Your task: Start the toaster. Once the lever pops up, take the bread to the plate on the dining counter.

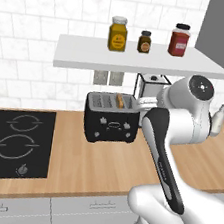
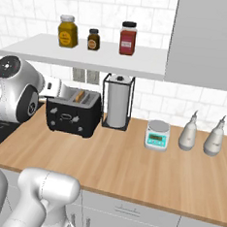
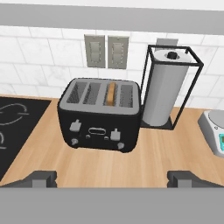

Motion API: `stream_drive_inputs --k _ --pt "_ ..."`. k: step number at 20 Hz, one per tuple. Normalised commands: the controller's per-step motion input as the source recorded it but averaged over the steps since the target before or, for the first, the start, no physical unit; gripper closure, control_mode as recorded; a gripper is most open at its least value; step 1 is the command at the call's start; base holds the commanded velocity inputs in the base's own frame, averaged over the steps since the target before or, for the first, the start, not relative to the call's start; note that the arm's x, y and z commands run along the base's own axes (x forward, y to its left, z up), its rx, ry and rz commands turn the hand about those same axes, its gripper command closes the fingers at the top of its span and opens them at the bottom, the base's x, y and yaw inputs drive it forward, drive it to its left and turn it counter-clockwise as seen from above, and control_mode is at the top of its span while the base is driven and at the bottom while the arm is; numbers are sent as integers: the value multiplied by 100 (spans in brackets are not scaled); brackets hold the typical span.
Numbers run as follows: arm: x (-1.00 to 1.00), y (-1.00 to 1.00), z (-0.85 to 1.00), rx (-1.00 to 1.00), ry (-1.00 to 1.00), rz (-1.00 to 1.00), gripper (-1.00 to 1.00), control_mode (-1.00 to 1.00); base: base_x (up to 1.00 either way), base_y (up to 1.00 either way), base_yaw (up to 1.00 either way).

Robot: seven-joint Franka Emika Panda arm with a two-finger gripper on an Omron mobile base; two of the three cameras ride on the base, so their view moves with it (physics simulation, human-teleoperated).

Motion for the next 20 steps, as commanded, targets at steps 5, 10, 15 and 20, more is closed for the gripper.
stream_drive_inputs --k 5,10,15,20 --pt "0 0 0 0 0 0 -100 -100 0 0 0" --pt "0 0 0 0 0 0 -100 -100 0 0 0" --pt "0 0 0 0 0 0 -100 -100 0 0 0" --pt "0 0 0 0 0 0 -100 -100 0 0 0"
